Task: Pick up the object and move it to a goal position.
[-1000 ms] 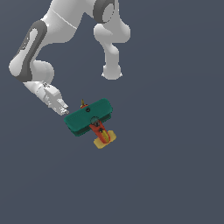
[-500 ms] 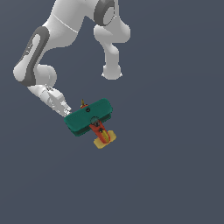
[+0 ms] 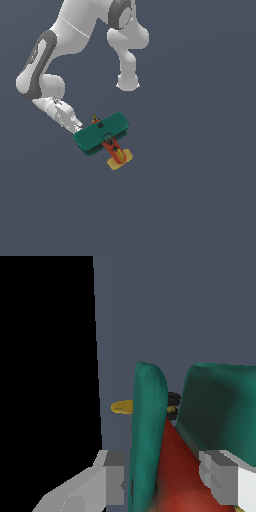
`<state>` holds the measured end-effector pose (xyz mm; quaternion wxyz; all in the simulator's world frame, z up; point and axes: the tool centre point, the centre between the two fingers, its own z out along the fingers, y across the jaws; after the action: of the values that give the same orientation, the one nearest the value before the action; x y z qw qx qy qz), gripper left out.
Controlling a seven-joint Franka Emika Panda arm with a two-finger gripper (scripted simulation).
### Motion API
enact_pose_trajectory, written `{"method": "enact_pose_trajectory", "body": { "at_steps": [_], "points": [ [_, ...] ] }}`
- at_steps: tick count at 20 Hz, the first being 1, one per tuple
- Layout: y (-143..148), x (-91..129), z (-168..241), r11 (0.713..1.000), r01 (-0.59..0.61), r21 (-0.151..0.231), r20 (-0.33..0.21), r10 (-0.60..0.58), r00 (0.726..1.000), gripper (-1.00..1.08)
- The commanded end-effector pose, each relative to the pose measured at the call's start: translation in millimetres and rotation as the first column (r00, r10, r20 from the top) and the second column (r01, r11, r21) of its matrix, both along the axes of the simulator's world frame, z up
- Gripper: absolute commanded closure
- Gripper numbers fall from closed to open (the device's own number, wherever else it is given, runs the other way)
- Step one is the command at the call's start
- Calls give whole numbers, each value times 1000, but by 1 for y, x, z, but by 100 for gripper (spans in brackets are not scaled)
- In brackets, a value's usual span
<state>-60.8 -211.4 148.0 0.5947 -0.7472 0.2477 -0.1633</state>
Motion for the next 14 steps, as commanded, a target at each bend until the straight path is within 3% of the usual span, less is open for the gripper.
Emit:
{"method": "enact_pose_trajectory", "body": {
  "at_steps": [1,14],
  "points": [
    [1,1,1,1000,-2,4,0,2,1000,-20],
    [29,18,-7,1000,-2,4,0,2,1000,-20]
  ]
}}
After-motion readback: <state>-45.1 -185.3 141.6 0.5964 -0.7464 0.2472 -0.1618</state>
